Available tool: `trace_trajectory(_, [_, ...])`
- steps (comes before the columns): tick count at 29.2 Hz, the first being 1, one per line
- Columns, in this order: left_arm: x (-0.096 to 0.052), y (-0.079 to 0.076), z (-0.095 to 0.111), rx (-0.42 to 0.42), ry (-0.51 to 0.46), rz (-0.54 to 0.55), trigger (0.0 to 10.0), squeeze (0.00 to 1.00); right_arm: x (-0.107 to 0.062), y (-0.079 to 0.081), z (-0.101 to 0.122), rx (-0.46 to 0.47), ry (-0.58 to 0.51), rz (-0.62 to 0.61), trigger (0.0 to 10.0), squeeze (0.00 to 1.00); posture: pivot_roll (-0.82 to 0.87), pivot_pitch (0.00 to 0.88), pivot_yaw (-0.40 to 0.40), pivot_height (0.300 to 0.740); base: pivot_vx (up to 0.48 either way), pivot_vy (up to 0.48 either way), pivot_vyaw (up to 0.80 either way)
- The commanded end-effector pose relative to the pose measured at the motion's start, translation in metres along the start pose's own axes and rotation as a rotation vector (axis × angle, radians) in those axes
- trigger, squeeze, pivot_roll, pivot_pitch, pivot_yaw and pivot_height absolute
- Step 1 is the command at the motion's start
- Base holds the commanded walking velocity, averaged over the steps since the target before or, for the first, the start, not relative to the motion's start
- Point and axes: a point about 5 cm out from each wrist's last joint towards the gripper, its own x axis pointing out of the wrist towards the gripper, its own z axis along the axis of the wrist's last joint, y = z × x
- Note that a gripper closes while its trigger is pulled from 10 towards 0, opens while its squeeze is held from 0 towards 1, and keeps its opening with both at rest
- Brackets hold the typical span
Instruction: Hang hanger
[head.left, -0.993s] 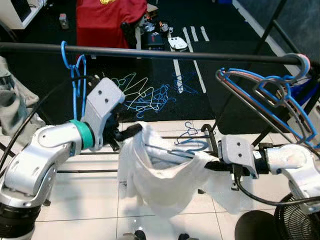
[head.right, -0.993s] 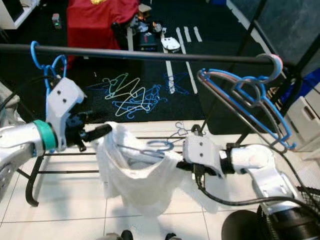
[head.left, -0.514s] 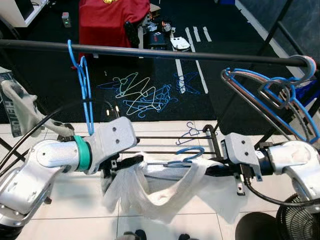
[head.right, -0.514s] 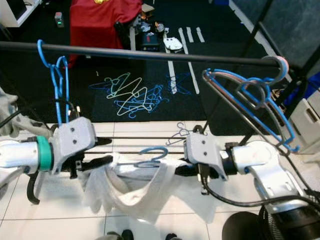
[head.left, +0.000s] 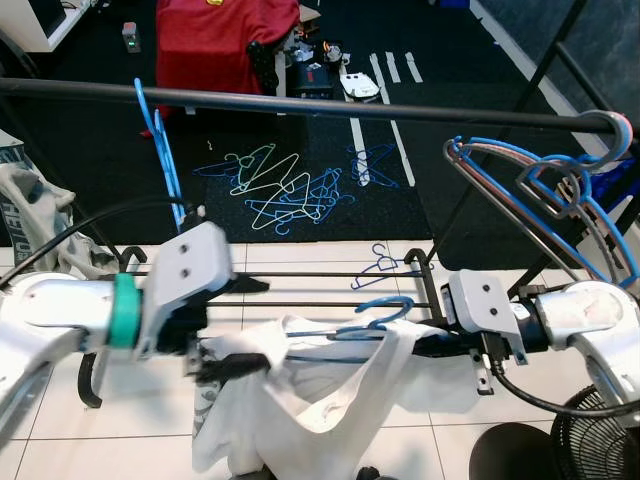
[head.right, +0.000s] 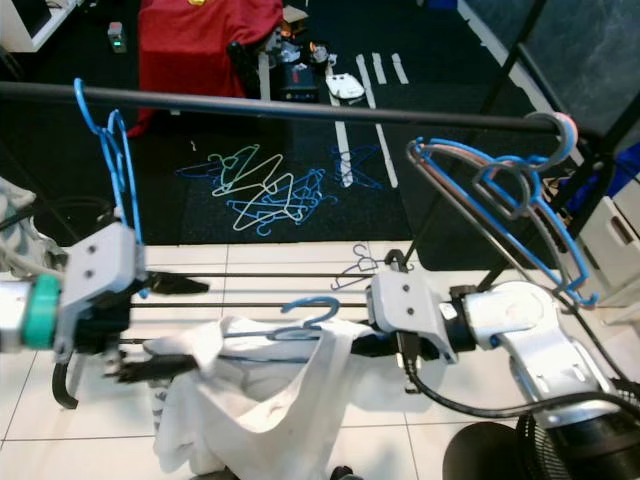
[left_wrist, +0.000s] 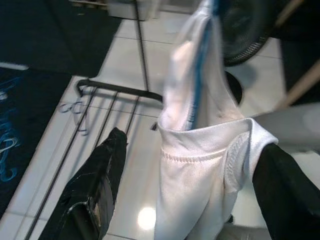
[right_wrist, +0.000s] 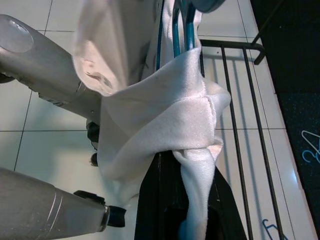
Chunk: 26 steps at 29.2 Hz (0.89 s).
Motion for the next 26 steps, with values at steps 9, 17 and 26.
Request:
trace_trajectory(9, [0.002, -0.006, -0.009, 0.106, 0.085, -0.054, 10.0, 1.00, 0.002, 0.003, -0.003, -0.030, 0.027, 0.014, 0.0, 0.00, -0.03, 0.116, 0.092, 0.740, 0.000, 0.000, 0.00])
trace_trajectory(17, [0.007, -0.001, 0.013, -0.046, -0.107, -0.034, 10.0, 1.00, 0.005, -0.002, -0.001, -0.045, 0.022, 0.001, 0.0, 0.00, -0.03, 0.116, 0.094, 0.740, 0.000, 0.000, 0.00])
trace_trajectory(26, [0.015, 0.004, 0.013, 0.018, -0.107, 0.025, 10.0, 0.00, 0.008, -0.004, 0.000, -0.051, 0.011, -0.012, 0.0, 0.00, -0.03, 0.119, 0.098, 0.740, 0.000, 0.000, 0.00])
